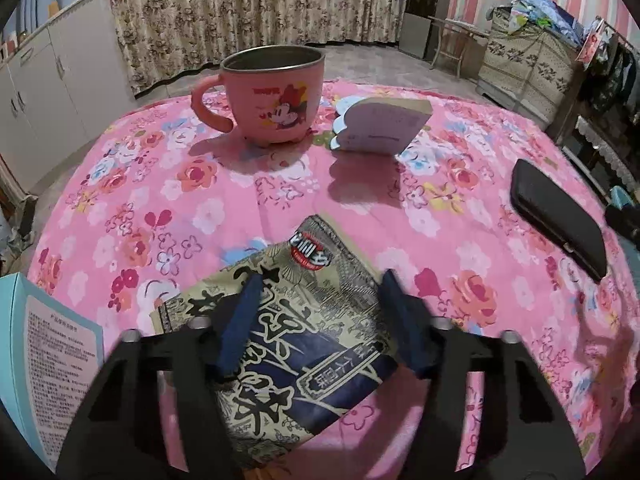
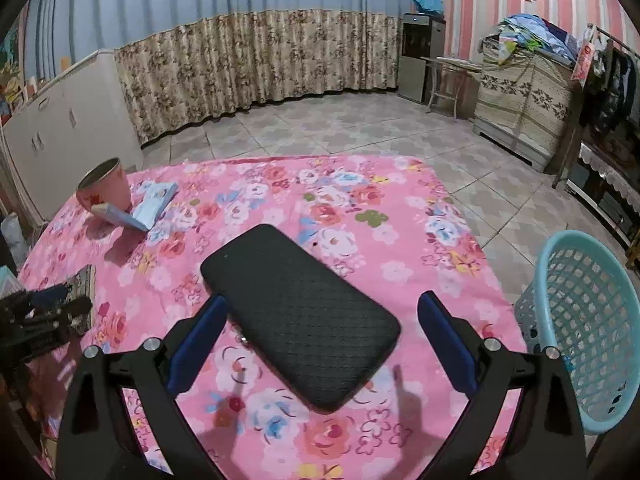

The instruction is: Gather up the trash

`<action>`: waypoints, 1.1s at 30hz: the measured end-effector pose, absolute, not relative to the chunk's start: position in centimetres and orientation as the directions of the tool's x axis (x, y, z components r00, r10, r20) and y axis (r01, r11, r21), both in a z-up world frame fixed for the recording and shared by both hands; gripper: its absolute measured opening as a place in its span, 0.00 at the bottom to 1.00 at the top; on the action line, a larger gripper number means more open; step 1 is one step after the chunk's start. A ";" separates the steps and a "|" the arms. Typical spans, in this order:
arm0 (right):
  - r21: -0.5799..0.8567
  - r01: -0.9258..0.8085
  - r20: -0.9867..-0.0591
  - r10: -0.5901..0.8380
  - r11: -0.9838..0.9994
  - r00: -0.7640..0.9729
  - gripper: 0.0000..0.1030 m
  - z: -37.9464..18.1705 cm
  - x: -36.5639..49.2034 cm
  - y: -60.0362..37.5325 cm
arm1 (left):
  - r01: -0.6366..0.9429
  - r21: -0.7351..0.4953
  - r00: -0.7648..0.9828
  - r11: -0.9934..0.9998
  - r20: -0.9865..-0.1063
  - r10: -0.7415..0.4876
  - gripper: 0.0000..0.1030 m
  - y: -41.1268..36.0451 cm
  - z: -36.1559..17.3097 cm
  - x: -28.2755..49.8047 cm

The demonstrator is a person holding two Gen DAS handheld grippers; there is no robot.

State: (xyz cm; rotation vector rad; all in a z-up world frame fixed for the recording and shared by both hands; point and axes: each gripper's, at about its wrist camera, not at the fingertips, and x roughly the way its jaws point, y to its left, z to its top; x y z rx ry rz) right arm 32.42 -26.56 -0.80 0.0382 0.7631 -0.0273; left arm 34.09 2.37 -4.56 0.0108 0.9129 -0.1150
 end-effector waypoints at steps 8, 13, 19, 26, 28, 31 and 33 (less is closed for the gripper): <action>0.017 0.009 -0.696 0.006 1.000 0.718 0.91 -1.1 32.6 -24.9 | 0.125 -0.110 0.576 0.986 -0.802 -0.162 0.00 3.0 -4.2 34.4; 0.006 -0.005 -0.694 0.008 1.000 0.720 0.91 -1.1 32.6 -24.5 | 0.110 -0.058 0.609 0.992 -0.785 -0.114 0.12 3.4 -3.5 33.8; 0.005 -0.005 -0.693 0.007 1.000 0.721 0.91 -1.1 32.6 -24.5 | 0.056 -0.011 0.631 0.998 -0.774 -0.044 0.80 4.8 -3.4 33.1; 0.010 0.001 -0.694 0.007 1.000 0.720 0.91 -1.0 32.5 -24.6 | 0.063 -0.001 0.574 0.998 -0.818 -0.037 0.92 5.3 -5.1 33.5; 0.012 0.001 -0.694 0.007 1.000 0.720 0.91 -1.0 32.5 -24.7 | 0.077 -0.005 0.570 0.997 -0.820 -0.049 0.91 5.3 -5.2 33.6; 0.010 -0.001 -0.693 0.007 1.000 0.721 0.91 -1.0 32.6 -24.8 | 0.119 0.006 0.573 0.993 -0.817 -0.064 0.78 4.5 -5.0 33.5; 0.008 -0.004 -0.695 0.009 1.000 0.719 0.91 -1.0 32.7 -24.8 | 0.159 0.009 0.577 0.987 -0.812 -0.085 0.65 3.7 -4.9 33.1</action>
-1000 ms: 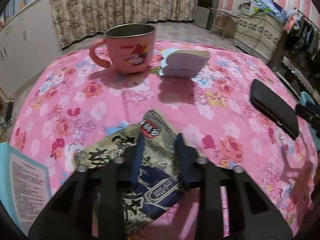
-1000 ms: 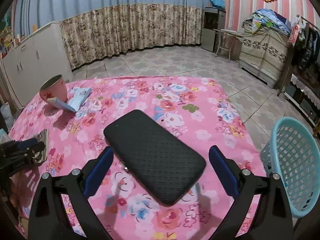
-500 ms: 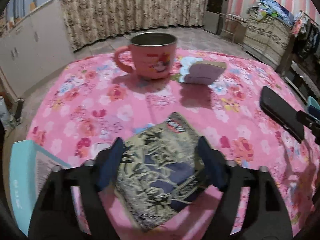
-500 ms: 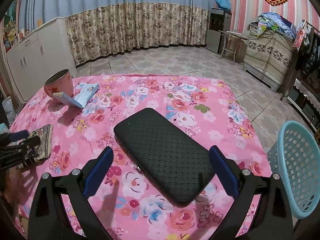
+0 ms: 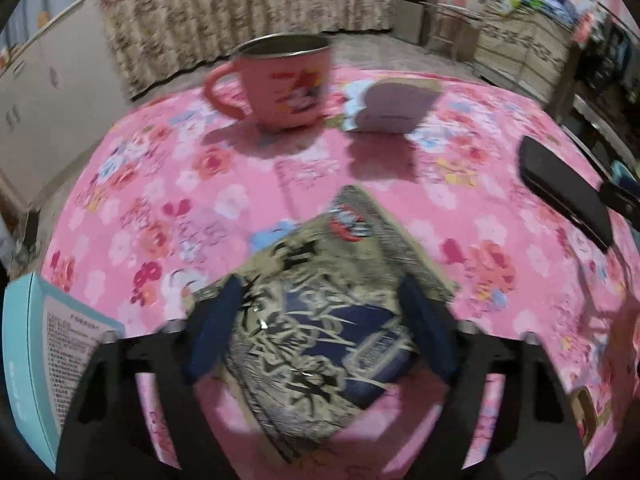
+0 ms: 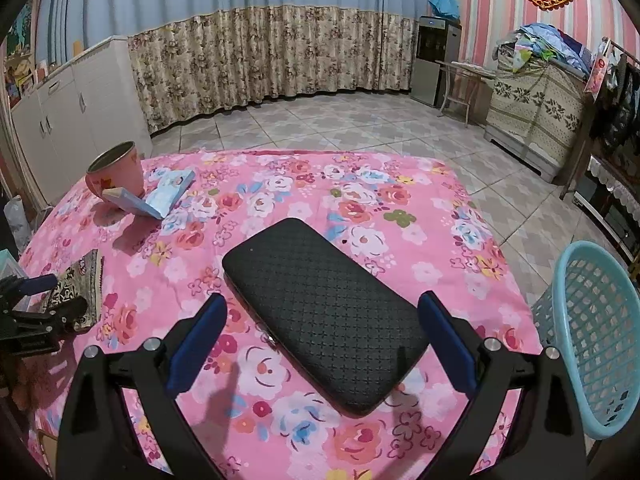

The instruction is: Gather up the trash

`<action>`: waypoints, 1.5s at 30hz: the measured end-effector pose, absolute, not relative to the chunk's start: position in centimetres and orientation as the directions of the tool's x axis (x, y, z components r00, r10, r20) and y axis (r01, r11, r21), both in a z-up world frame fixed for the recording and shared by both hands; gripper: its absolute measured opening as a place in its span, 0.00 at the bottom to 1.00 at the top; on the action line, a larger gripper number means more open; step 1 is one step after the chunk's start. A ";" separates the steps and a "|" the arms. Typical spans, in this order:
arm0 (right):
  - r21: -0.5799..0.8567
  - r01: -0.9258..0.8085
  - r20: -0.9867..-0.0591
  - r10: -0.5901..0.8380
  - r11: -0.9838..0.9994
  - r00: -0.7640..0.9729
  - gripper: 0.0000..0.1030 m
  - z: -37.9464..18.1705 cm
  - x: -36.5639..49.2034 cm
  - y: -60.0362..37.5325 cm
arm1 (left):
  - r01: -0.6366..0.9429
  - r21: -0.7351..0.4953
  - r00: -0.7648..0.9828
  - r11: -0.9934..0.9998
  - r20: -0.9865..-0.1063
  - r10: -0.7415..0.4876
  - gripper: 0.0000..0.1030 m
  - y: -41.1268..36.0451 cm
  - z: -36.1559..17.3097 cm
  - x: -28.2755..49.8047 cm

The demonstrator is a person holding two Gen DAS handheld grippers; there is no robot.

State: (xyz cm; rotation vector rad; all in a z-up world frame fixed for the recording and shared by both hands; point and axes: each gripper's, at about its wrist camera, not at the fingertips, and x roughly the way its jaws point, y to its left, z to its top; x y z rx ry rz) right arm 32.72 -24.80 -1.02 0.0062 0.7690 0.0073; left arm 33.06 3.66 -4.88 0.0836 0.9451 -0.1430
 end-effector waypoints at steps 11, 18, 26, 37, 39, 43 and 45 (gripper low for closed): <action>-0.015 -0.030 -0.704 0.011 0.999 0.710 0.91 -1.6 32.9 -23.1 | 0.219 -0.110 0.539 0.970 -0.815 -0.214 0.00 3.3 -4.2 34.0; -0.011 -0.035 -0.697 0.017 0.999 0.717 0.91 -1.4 33.0 -22.7 | 0.219 -0.097 0.552 0.971 -0.808 -0.206 0.00 3.4 -3.3 34.3; -0.008 -0.030 -0.691 0.016 1.000 0.722 0.91 -0.9 32.8 -23.6 | 0.149 -0.035 0.600 0.988 -0.791 -0.118 0.51 4.1 -2.4 32.2; -0.009 -0.004 -0.679 -0.003 1.000 0.734 0.91 -0.1 31.4 -26.3 | 0.121 0.060 0.588 0.991 -0.809 -0.023 0.82 3.5 -4.7 28.1; -0.005 0.004 -0.681 -0.007 1.000 0.732 0.91 -0.1 31.3 -26.8 | 0.125 0.055 0.583 0.991 -0.812 -0.029 0.85 3.8 -5.0 28.2; -0.012 0.011 -0.685 -0.017 1.000 0.728 0.91 -0.3 31.4 -27.3 | 0.103 0.027 0.566 0.994 -0.823 -0.037 0.90 4.5 -5.3 29.1; -0.014 0.008 -0.688 -0.016 1.000 0.725 0.91 -0.5 31.5 -27.2 | 0.096 0.040 0.573 0.995 -0.819 -0.022 0.89 4.5 -5.2 29.7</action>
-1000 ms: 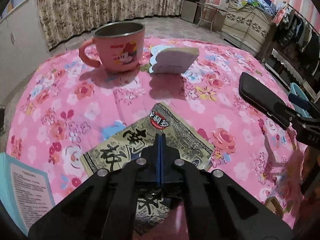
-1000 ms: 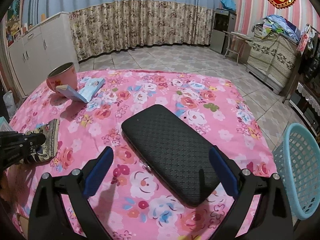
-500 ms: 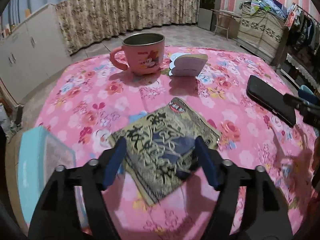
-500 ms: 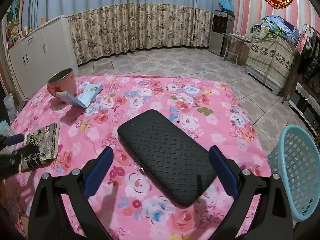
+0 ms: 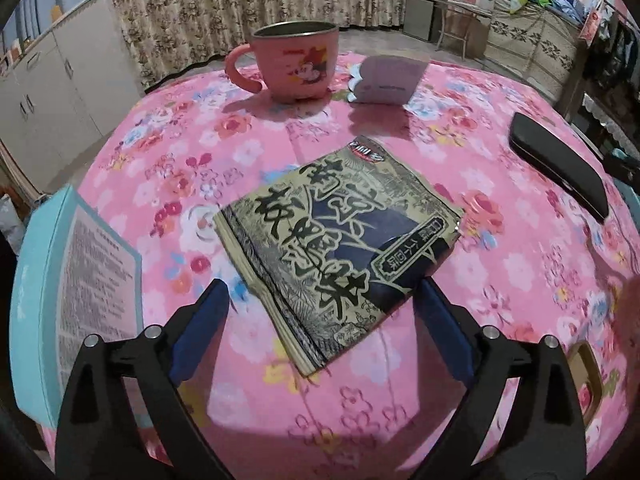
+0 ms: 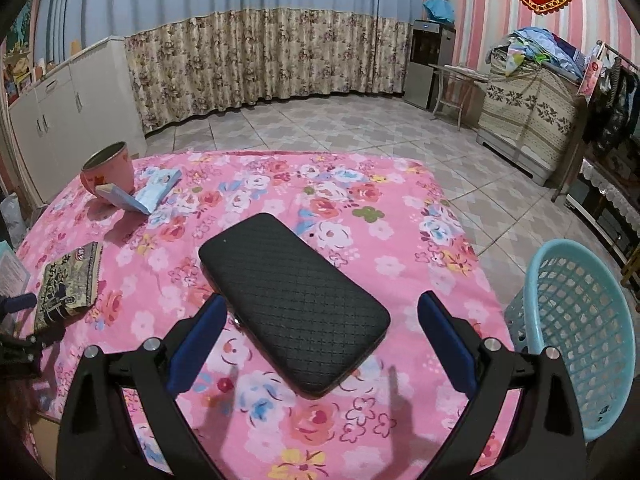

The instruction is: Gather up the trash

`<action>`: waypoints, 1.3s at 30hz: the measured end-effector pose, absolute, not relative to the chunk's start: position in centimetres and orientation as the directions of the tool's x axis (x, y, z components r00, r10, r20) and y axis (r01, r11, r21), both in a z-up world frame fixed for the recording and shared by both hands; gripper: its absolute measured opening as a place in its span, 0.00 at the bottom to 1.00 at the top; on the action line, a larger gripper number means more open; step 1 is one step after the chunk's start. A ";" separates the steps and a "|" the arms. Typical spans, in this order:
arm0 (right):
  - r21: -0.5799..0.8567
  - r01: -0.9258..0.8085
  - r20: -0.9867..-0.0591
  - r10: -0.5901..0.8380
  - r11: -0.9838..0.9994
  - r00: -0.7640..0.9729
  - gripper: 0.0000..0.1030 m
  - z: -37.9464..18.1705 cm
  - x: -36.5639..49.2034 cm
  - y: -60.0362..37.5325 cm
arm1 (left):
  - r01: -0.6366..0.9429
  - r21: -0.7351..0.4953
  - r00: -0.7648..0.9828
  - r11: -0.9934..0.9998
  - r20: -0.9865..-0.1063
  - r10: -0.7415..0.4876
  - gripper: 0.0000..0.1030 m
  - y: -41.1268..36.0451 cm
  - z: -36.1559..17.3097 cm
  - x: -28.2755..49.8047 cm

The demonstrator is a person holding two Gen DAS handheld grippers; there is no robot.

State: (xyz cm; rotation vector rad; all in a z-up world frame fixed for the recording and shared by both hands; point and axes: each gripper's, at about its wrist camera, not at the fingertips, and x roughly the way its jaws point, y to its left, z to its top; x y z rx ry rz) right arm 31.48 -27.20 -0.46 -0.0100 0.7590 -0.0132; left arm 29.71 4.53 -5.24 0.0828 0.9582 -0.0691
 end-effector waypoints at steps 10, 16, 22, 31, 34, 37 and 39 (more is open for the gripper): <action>-0.028 -0.018 -0.686 -0.007 0.999 0.727 0.91 -0.6 31.7 -26.1 | 0.156 0.000 0.592 0.988 -0.800 -0.093 0.47 4.0 -4.5 31.2; -0.022 -0.028 -0.689 0.005 0.999 0.725 0.91 -0.9 32.1 -25.1 | 0.183 -0.007 0.597 0.983 -0.794 -0.117 0.09 3.3 -3.9 31.6; -0.029 -0.060 -0.694 0.023 0.998 0.719 0.91 -1.2 32.5 -23.1 | 0.182 -0.004 0.624 0.983 -0.773 -0.119 0.06 3.3 -3.0 32.2; 0.010 -0.102 -0.706 0.079 0.995 0.703 0.91 -1.4 33.8 -20.1 | 0.135 -0.026 0.679 0.990 -0.725 -0.112 0.03 6.0 0.5 32.9; 0.024 -0.124 -0.717 0.103 0.992 0.689 0.91 -1.7 35.1 -18.3 | 0.124 -0.009 0.702 0.992 -0.706 -0.094 0.03 6.9 1.6 33.1; 0.012 -0.159 -0.709 0.120 0.987 0.695 0.91 -1.5 36.5 -15.8 | 0.115 -0.027 0.709 0.993 -0.698 -0.101 0.01 8.0 2.2 33.3; 0.018 -0.182 -0.704 0.142 0.983 0.696 0.91 -1.4 37.5 -14.4 | 0.106 -0.039 0.709 0.994 -0.698 -0.103 0.01 8.6 2.2 33.4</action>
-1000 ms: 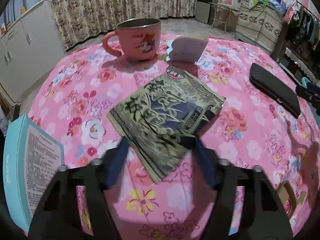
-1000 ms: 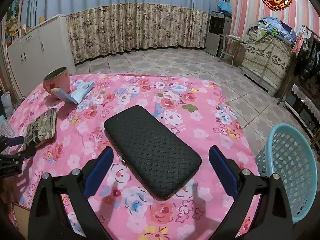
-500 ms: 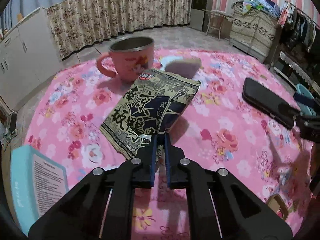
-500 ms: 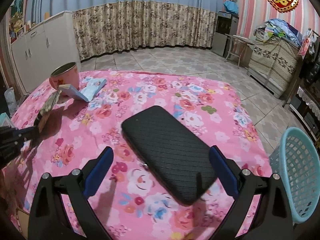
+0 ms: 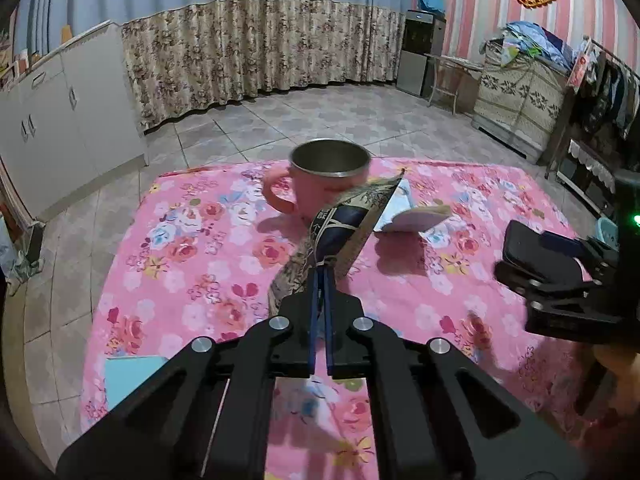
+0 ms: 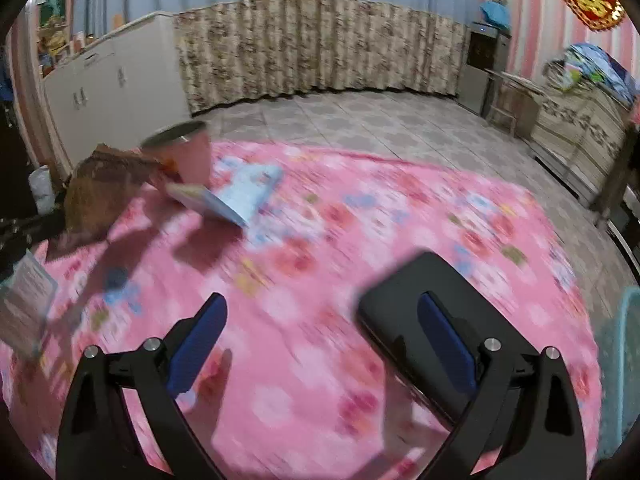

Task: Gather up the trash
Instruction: 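Grasp the white paper card with the right tool while the left tool holds the package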

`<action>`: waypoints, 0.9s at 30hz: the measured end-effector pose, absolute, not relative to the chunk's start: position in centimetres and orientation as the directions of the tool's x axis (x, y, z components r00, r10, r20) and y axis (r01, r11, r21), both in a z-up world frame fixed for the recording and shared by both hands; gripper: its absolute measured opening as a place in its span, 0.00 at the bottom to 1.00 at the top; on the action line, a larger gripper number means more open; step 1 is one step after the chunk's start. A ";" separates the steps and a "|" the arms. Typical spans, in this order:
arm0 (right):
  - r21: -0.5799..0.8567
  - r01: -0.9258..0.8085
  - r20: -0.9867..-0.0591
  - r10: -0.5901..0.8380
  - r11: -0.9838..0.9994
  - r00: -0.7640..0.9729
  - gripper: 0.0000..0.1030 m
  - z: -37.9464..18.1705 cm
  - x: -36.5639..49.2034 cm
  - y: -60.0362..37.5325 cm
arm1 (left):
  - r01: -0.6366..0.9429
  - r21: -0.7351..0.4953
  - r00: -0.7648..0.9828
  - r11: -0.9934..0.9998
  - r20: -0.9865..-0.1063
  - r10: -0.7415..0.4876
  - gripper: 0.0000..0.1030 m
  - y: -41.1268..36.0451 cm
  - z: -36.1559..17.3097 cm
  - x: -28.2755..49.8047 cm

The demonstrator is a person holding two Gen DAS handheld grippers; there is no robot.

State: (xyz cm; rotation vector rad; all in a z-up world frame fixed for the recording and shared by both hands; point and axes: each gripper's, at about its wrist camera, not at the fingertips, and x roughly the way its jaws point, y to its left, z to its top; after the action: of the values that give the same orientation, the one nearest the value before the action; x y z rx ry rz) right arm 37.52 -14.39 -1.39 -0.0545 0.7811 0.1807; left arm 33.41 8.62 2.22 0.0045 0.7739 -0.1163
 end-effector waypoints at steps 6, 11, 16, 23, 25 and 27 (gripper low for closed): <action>-0.016 -0.255 -0.714 0.168 0.967 0.680 0.91 -1.4 40.9 -10.1 | 0.086 -0.088 0.706 0.992 -0.698 -0.123 0.01 10.6 2.4 33.7; -0.027 -0.318 -0.705 0.207 0.948 0.678 0.90 -1.0 42.3 -8.2 | 0.089 -0.108 0.701 0.990 -0.699 -0.139 0.01 10.9 2.3 33.9; -0.036 -0.385 -0.709 0.248 0.922 0.660 0.55 -0.8 42.8 -6.8 | 0.090 -0.110 0.698 0.990 -0.701 -0.142 0.01 11.0 2.2 34.0; -0.052 -0.444 -0.669 0.299 0.894 0.680 0.11 0.5 40.9 -7.0 | 0.101 -0.105 0.695 0.989 -0.704 -0.145 0.00 10.5 2.0 34.0; -0.042 -0.445 -0.647 0.315 0.894 0.694 0.10 1.5 39.9 -7.9 | 0.110 -0.101 0.692 0.989 -0.707 -0.149 0.00 10.0 1.9 34.0; -0.035 -0.439 -0.634 0.320 0.898 0.704 0.09 2.5 39.0 -8.9 | 0.121 -0.095 0.689 0.988 -0.708 -0.152 0.00 9.4 1.8 34.0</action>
State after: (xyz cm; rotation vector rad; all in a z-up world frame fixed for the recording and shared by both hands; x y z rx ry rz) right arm 38.96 -8.90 2.50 -0.1893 0.6677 0.4246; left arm 34.03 9.35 1.82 -0.0421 0.7957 -0.1527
